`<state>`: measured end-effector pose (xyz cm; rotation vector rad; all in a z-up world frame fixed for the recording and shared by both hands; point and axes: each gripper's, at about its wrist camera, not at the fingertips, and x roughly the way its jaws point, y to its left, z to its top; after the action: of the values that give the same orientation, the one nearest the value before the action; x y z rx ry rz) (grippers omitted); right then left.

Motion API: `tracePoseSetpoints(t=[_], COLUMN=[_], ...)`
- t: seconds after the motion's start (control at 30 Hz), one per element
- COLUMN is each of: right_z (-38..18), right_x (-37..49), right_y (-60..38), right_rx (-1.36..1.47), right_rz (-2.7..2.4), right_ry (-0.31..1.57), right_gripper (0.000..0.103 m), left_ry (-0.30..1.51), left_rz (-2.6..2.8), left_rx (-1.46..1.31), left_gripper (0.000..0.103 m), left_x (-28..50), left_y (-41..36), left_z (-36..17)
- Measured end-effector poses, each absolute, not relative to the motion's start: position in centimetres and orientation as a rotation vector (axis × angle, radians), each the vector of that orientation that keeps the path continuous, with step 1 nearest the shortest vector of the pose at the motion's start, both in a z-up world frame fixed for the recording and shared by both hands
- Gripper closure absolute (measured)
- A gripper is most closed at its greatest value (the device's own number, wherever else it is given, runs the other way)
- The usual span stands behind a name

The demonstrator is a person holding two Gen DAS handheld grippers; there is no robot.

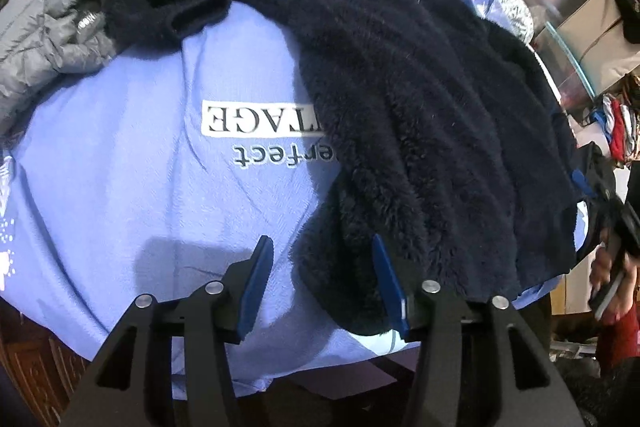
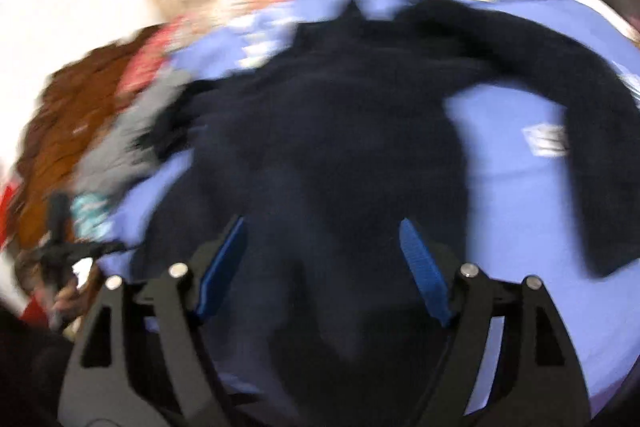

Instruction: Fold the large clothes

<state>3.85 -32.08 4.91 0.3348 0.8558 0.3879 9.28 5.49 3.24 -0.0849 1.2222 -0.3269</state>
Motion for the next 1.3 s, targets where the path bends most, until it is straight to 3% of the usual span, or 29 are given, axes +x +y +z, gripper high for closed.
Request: tracePoseSetpoints(t=[0.17,0.43,0.5,0.53,0.57,0.67,0.9,1.13,1.3], right_z=[5.0,-1.2,-1.8,-1.7,-1.1,3.2,8.0,8.4,9.8], right_x=[2.6,1.3,2.2,3.2,4.2,7.6,11.3,12.5,12.8], right_y=[-15.7,-2.7,-2.6,-3.3,-4.3,-8.0,-9.3,-8.9,-9.6], right_rx=[-0.097,-0.503,-0.595,-0.587,-0.533,-0.284,-0.292,-0.271,-0.209], right_rz=[0.746,0.751,0.654,0.613,0.599,0.602,0.596,0.620,0.632], right_ry=[0.854,0.848,0.812,0.832,0.860,0.862,0.848,0.896,0.860], right_gripper=[0.027,0.026,0.055,0.088,0.094,0.094,0.094,0.094,0.094], left_ry=[1.153,1.041,1.004,0.972,0.950,0.861,0.756,0.885,0.964], left_rz=[-0.277,-0.183,-0.183,-0.188,-0.199,-0.251,-0.468,-0.570,-0.385], left_rx=[-0.108,0.062,0.154,0.227,0.279,0.445,0.464,0.132,0.094], left_gripper=[0.031,0.031,0.030,0.029,0.029,0.028,0.028,0.028,0.033], left_x=[7.3,2.3,1.3,0.7,0.2,-0.8,-0.7,6.0,10.1], left_y=[7.8,11.0,10.2,9.4,8.7,5.7,0.7,-0.3,-0.6], left_z=[4.8,5.3,5.2,5.0,4.8,3.9,4.4,3.7,1.1])
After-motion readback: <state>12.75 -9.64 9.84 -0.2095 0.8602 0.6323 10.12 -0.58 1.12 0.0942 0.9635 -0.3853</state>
